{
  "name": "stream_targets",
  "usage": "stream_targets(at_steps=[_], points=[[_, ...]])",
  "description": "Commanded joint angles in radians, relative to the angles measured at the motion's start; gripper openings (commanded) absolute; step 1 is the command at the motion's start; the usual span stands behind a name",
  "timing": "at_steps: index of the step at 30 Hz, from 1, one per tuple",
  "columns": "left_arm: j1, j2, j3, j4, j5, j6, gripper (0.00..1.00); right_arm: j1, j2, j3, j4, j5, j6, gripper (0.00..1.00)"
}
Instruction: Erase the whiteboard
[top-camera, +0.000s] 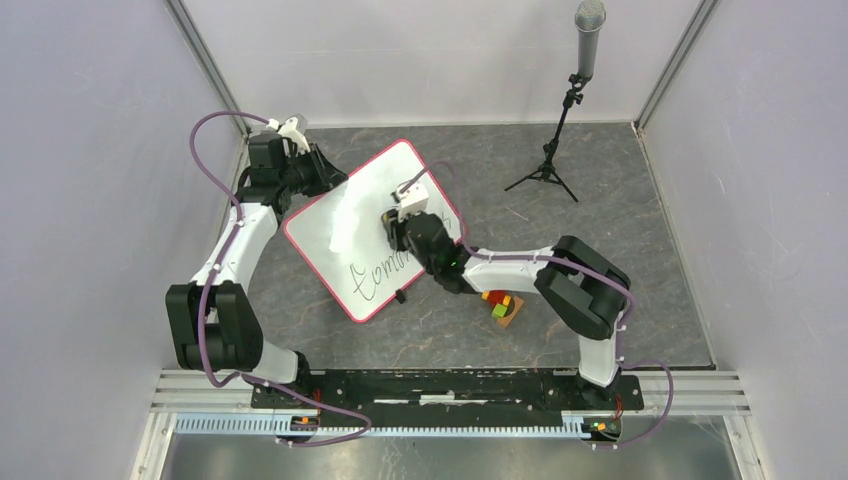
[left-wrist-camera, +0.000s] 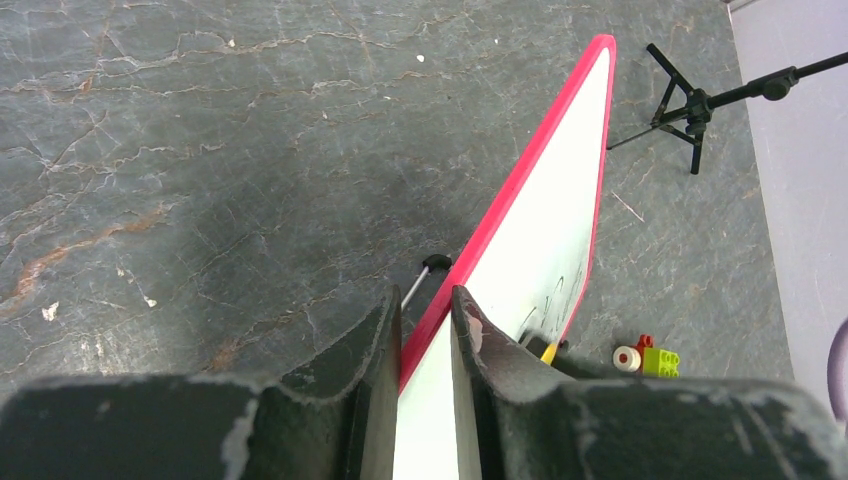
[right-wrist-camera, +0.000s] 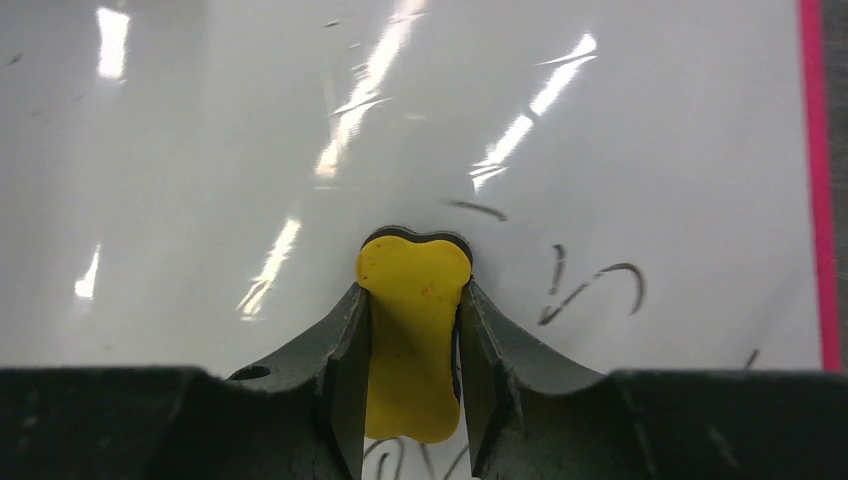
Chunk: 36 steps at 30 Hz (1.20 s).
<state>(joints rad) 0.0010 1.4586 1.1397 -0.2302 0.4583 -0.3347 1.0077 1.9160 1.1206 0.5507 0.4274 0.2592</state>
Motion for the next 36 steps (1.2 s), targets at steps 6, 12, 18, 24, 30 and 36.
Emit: stream_targets(at_steps=[6,12,18,24,30,36], points=[[-0.022,0.037,-0.049,-0.254,0.072,0.014,0.29,-0.185,-0.037,-0.083,-0.056,-0.022,0.154,0.31],[-0.022,0.038,-0.048,-0.254,0.075,0.014,0.29,-0.207,-0.031,-0.078,-0.090,-0.019,0.193,0.30],[-0.022,0.034,-0.051,-0.250,0.078,0.013,0.28,-0.184,-0.047,-0.068,-0.058,-0.047,0.141,0.30],[-0.022,0.034,-0.051,-0.248,0.080,0.011,0.28,-0.069,-0.009,0.082,-0.096,-0.020,-0.029,0.30],[-0.022,0.034,-0.051,-0.248,0.080,0.012,0.28,0.001,0.051,0.205,-0.088,-0.091,-0.116,0.31],[-0.022,0.035,-0.052,-0.248,0.076,0.013,0.28,-0.055,0.048,0.192,-0.090,-0.101,-0.085,0.32]])
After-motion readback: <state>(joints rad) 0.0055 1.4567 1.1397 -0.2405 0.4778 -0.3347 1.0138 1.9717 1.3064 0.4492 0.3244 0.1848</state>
